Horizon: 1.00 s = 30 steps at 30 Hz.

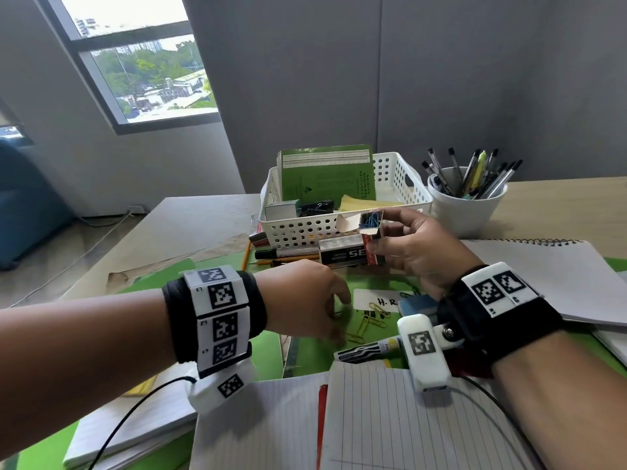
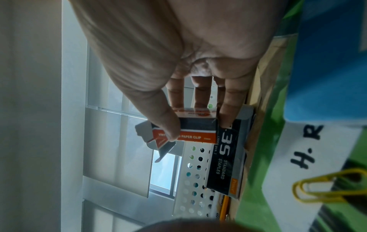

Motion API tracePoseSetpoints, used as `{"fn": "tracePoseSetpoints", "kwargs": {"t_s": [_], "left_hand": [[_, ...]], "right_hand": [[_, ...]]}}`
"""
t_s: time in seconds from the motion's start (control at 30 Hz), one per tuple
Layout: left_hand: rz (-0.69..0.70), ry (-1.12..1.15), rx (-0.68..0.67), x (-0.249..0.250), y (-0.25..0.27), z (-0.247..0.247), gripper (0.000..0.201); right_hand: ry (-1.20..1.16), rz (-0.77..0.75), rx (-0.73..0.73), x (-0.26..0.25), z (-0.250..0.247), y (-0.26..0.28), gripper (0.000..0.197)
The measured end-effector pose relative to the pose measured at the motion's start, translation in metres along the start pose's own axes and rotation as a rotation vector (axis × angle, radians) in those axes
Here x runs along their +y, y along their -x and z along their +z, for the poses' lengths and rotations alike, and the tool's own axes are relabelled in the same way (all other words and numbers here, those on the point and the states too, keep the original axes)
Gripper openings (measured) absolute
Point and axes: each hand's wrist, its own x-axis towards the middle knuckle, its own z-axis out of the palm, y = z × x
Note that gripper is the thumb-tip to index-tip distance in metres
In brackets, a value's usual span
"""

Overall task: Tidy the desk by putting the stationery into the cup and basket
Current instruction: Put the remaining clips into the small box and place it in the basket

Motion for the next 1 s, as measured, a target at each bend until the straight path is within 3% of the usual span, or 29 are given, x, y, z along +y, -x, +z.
{"fn": "tracePoseSetpoints", "kwargs": {"t_s": [0.2, 0.43, 0.67, 0.8, 0.9, 1.0], "left_hand": [[0.122, -0.156, -0.065, 0.029, -0.016, -0.004, 0.079], [0.274, -0.177, 0.025, 0.026, -0.019, 0.002, 0.037], [0.131, -0.080, 0.026, 0.007, -0.017, 0.002, 0.018], [0.013, 0.385, 0.057, -0.002, -0.009, -0.031, 0.005], [0.031, 0.778, 0.152, -0.005, 0.000, -0.066, 0.009], [0.023, 0.921, 0.275, -0.004, -0.003, -0.084, 0.015]], "right_hand": [[-0.035, 0.023, 0.003, -0.001, -0.001, 0.003, 0.044], [-0.049, 0.030, 0.011, -0.002, 0.000, 0.003, 0.041], [-0.022, 0.014, 0.014, -0.002, 0.002, 0.004, 0.043], [-0.014, 0.023, -0.019, -0.003, 0.001, 0.005, 0.044], [-0.015, 0.048, -0.105, -0.001, 0.003, 0.007, 0.045], [-0.021, 0.057, -0.158, -0.002, 0.007, 0.011, 0.046]]}}
